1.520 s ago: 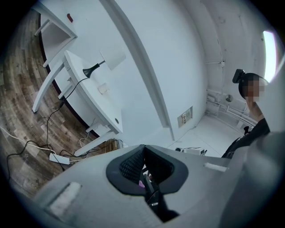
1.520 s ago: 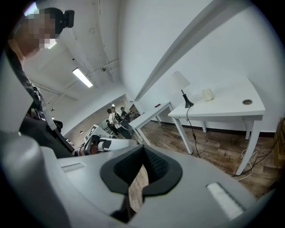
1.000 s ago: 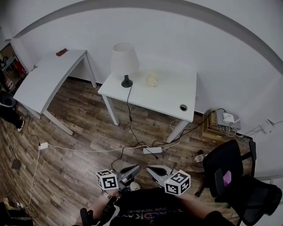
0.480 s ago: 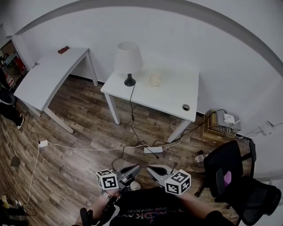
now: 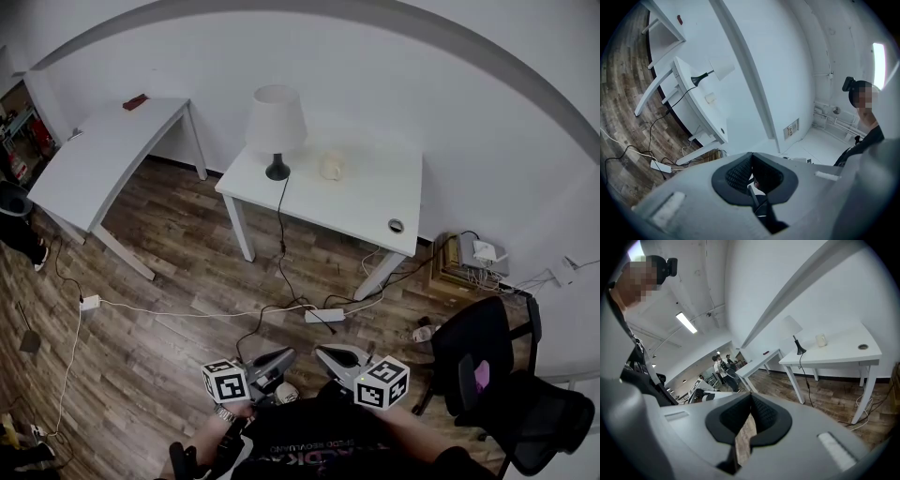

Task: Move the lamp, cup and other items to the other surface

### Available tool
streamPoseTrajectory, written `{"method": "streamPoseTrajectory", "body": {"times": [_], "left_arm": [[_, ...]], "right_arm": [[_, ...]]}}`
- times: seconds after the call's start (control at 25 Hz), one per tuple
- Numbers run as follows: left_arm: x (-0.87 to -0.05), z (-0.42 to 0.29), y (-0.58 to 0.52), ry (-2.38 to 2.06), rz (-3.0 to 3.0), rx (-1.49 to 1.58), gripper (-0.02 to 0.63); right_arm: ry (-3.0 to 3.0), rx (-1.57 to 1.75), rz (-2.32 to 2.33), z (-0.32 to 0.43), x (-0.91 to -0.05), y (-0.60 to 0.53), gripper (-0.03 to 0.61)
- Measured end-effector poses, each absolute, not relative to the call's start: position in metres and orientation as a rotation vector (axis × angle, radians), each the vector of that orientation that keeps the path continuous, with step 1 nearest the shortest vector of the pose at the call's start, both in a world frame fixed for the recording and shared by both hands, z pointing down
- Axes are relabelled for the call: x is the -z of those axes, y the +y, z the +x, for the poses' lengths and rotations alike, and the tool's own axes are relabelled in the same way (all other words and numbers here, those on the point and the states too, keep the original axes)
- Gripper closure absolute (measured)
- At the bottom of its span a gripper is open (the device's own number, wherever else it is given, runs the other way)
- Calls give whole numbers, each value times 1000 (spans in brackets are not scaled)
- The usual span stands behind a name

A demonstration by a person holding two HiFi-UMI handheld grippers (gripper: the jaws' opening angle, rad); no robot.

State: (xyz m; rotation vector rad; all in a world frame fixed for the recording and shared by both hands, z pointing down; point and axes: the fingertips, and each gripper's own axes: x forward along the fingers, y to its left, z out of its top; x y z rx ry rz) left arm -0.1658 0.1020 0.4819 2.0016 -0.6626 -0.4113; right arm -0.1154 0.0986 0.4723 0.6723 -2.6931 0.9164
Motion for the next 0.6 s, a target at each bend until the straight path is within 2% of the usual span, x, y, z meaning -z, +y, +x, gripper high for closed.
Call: {"method": "streamPoseTrajectory", "body": {"times": [0.6], "left_arm": [[-479, -207, 90, -838, 1950, 487, 617]], "right_arm": [[-2721, -920, 812, -101, -459, 13, 546]]}}
